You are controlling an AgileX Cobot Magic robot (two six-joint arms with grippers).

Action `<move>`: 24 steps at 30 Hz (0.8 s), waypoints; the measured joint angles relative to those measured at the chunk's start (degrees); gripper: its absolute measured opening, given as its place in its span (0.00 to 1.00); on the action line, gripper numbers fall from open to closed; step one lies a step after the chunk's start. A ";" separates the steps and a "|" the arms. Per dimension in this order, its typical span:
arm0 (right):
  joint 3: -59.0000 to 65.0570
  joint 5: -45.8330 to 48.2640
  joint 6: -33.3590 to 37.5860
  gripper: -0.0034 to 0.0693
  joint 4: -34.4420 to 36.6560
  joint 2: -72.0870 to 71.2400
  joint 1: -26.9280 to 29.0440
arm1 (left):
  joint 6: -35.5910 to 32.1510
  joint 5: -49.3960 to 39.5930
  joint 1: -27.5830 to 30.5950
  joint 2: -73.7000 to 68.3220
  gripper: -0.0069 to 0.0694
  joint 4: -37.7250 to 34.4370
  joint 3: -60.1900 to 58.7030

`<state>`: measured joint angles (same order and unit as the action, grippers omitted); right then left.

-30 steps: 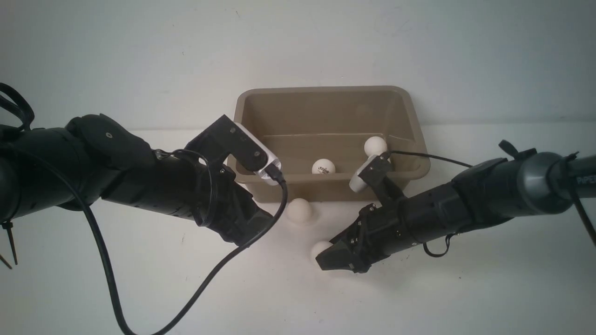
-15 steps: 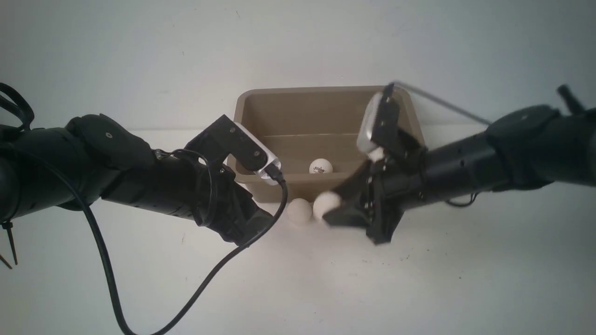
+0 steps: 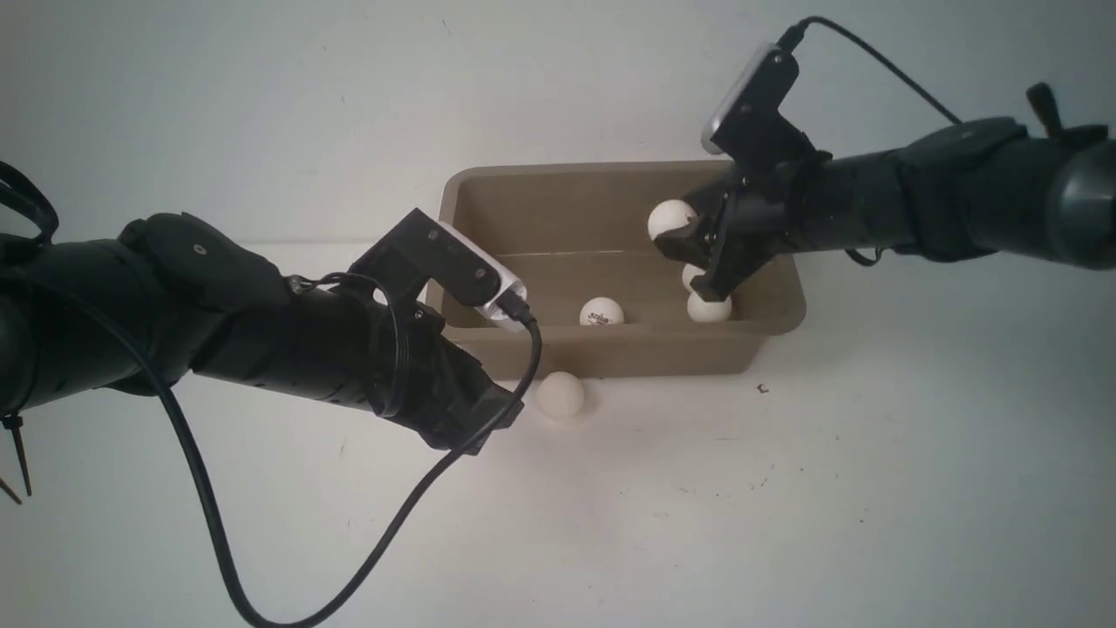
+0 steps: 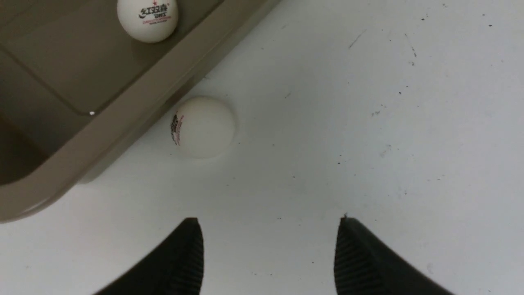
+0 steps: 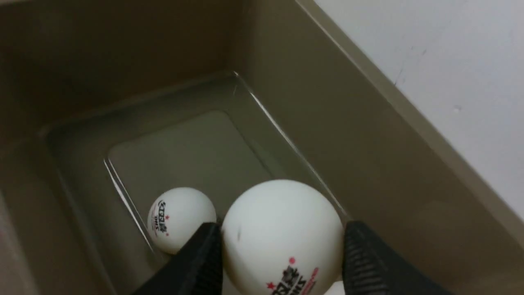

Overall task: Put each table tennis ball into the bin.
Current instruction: Use the right arm to put the table tennis ball into the box, then use the left arm to clamp the table tennis ball closest to it

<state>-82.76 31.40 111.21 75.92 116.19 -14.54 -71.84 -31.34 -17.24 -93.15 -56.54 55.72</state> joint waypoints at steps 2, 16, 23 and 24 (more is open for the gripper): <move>-1.41 2.61 0.06 0.52 -0.92 1.85 0.79 | 0.00 -1.09 0.00 0.00 0.61 -0.01 0.00; -2.46 -6.22 6.48 0.99 11.20 0.14 1.93 | -10.15 -6.42 0.00 -6.01 0.61 0.11 0.00; -2.46 -8.35 8.19 0.97 10.64 -9.50 3.81 | -25.31 -5.56 0.00 -10.87 0.62 0.15 0.00; -2.46 -8.34 8.13 0.95 9.75 -10.82 4.63 | -27.21 -5.56 0.00 -10.94 0.63 0.15 0.00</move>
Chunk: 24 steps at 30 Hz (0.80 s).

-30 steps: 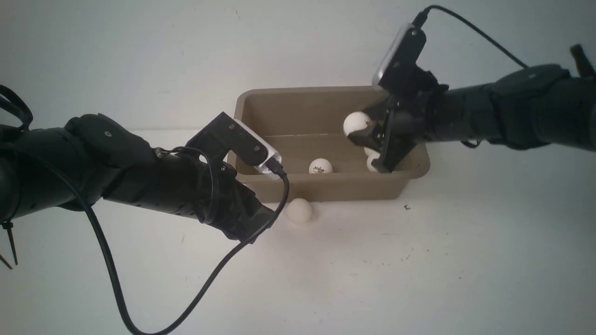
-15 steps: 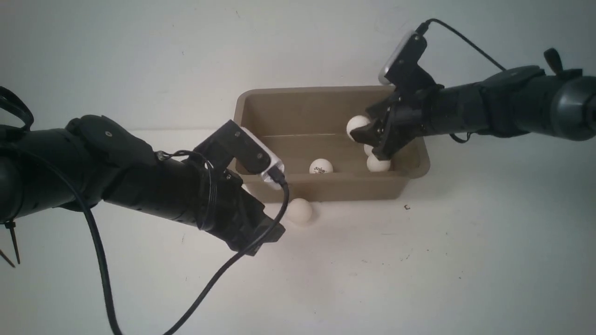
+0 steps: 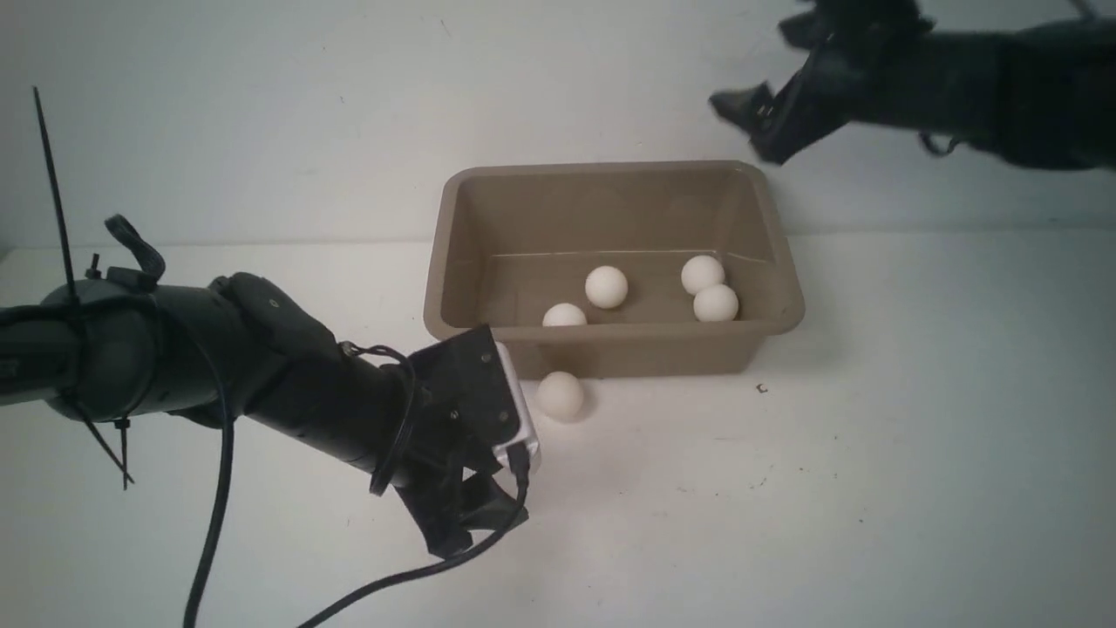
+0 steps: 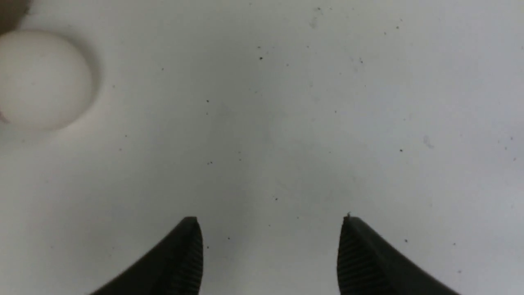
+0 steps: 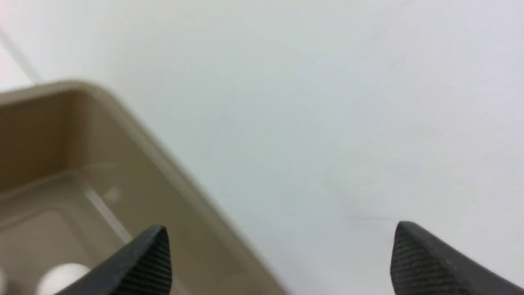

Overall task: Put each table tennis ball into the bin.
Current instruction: Use the left arm to clamp the table tennis ball closest to it

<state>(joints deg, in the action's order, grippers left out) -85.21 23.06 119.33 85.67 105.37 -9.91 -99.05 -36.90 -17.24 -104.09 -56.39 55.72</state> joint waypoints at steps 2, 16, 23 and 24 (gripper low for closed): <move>0.00 0.00 -0.95 0.92 -1.89 -1.48 1.19 | -1.55 -0.05 0.00 0.00 0.68 0.00 0.00; 0.00 1.03 -14.75 0.82 -15.03 -4.31 10.38 | -2.97 10.31 0.00 -2.46 0.84 -20.19 0.00; 0.00 1.77 -14.55 0.82 -15.21 -4.31 12.81 | -13.18 12.00 0.00 -8.11 0.84 -31.86 0.00; 0.00 1.77 -14.55 0.82 -15.21 -4.31 13.22 | -15.55 12.12 0.00 -8.77 0.84 -33.69 0.00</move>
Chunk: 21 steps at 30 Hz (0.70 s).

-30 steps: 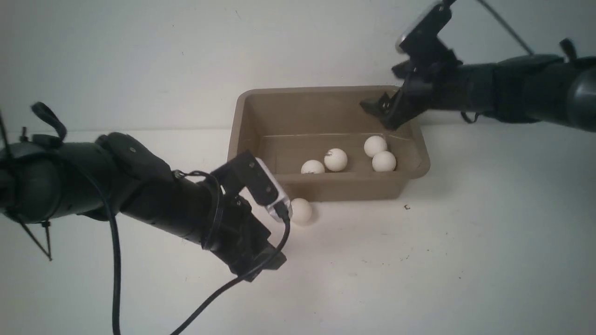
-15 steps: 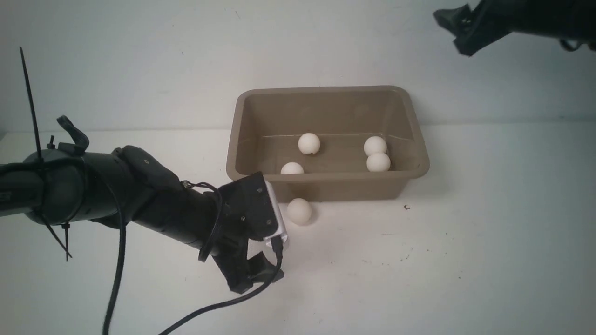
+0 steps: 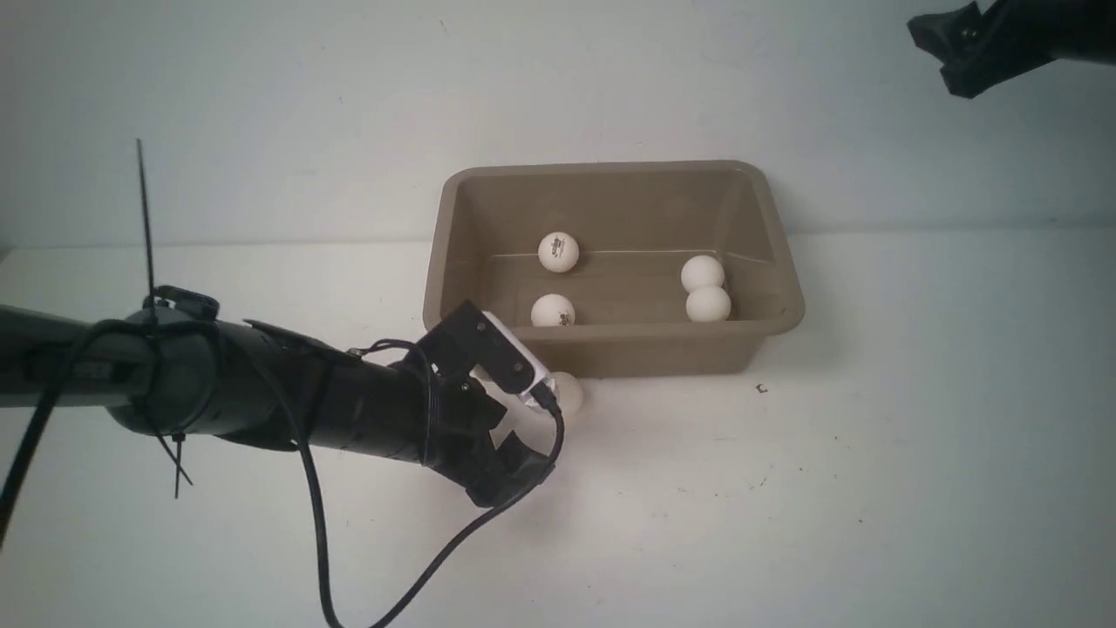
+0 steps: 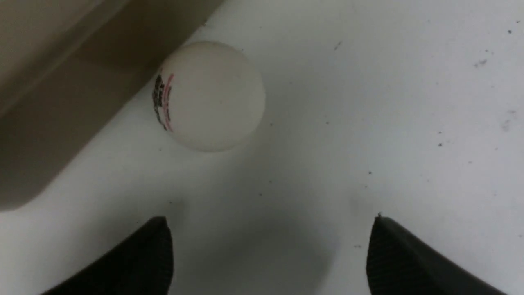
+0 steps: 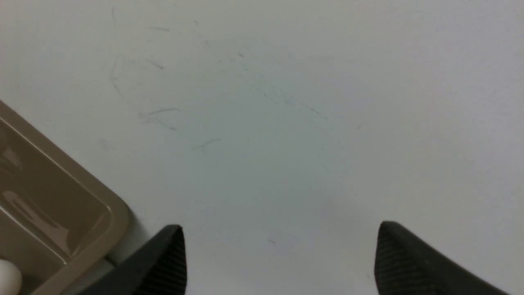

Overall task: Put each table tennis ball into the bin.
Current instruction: Use the left arm to clamp the table tennis ball closest to it

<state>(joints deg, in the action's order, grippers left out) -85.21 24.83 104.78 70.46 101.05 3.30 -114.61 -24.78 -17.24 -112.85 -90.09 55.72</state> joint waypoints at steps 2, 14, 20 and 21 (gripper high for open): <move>0.00 0.07 0.00 0.82 0.00 0.00 0.68 | -4.99 0.34 0.00 -0.87 0.84 -3.98 0.00; 0.00 0.30 0.00 0.82 -0.31 -0.11 1.81 | -18.65 -0.17 0.00 -1.78 0.84 -7.99 0.52; 0.00 0.35 0.00 0.82 -0.64 -0.11 1.81 | -18.70 -1.72 0.00 -2.21 0.84 -8.11 1.36; 0.00 0.35 0.00 0.82 -0.64 -0.11 1.81 | -18.70 -1.94 -0.06 -2.21 0.84 -8.11 1.70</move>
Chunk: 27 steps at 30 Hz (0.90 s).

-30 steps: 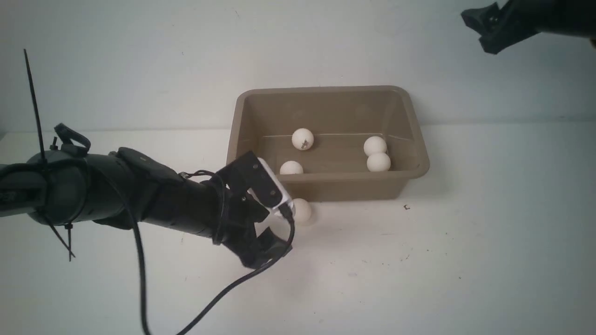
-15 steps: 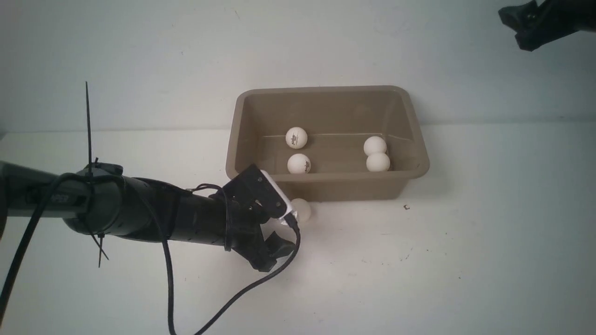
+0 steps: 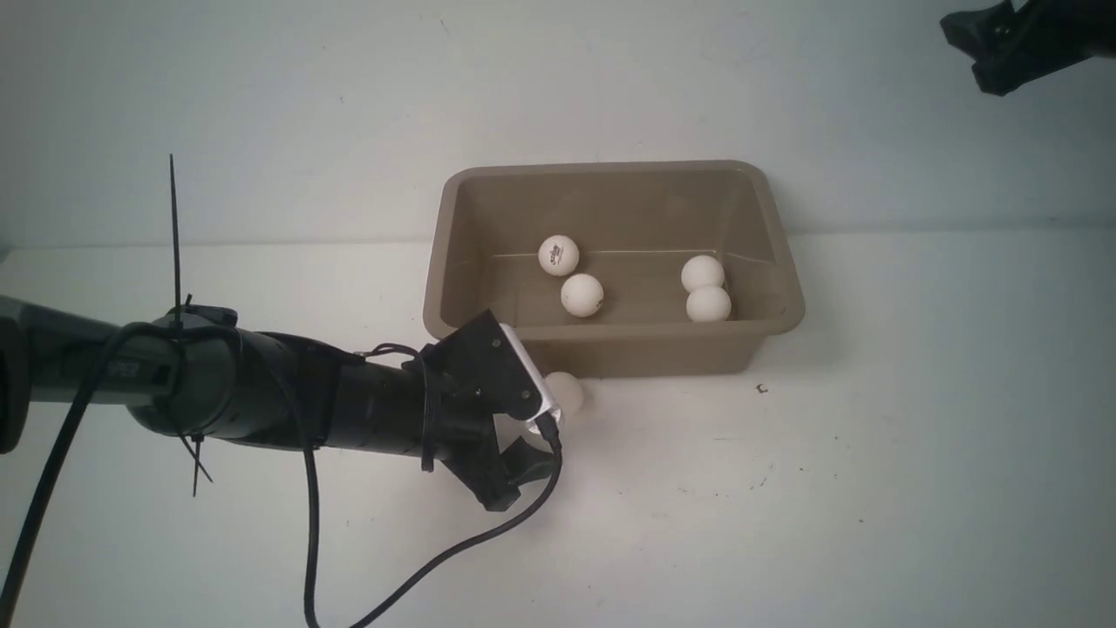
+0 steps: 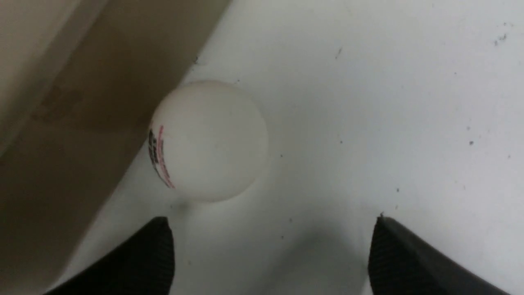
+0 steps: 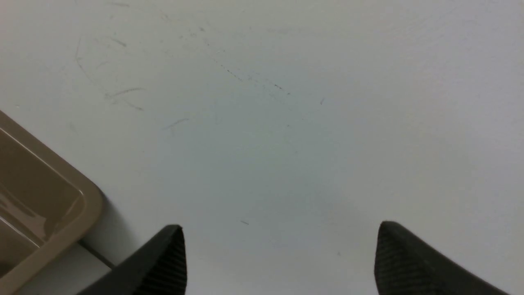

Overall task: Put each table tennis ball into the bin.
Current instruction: Use the left arm to clamp the table tennis ball closest to it

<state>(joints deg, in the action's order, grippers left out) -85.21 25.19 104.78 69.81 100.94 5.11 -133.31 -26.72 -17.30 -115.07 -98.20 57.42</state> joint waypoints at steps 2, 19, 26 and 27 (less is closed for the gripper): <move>0.00 0.00 0.00 0.82 0.00 0.00 0.00 | 0.00 -0.05 0.00 -0.04 0.84 0.05 0.71; 0.00 0.00 1.82 0.82 0.00 0.00 0.00 | 0.39 -4.74 -1.58 -4.11 0.84 0.00 4.55; 0.00 -0.11 2.22 0.82 0.00 0.00 0.00 | 0.39 -7.85 -2.29 -4.11 0.84 0.11 4.55; 0.00 -0.11 2.22 0.82 0.00 0.00 0.00 | 0.39 -7.85 -2.29 -4.11 0.84 0.10 4.55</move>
<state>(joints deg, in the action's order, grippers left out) -85.21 25.08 107.00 69.81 100.94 5.11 -132.92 -34.57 -19.59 -119.18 -98.10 61.97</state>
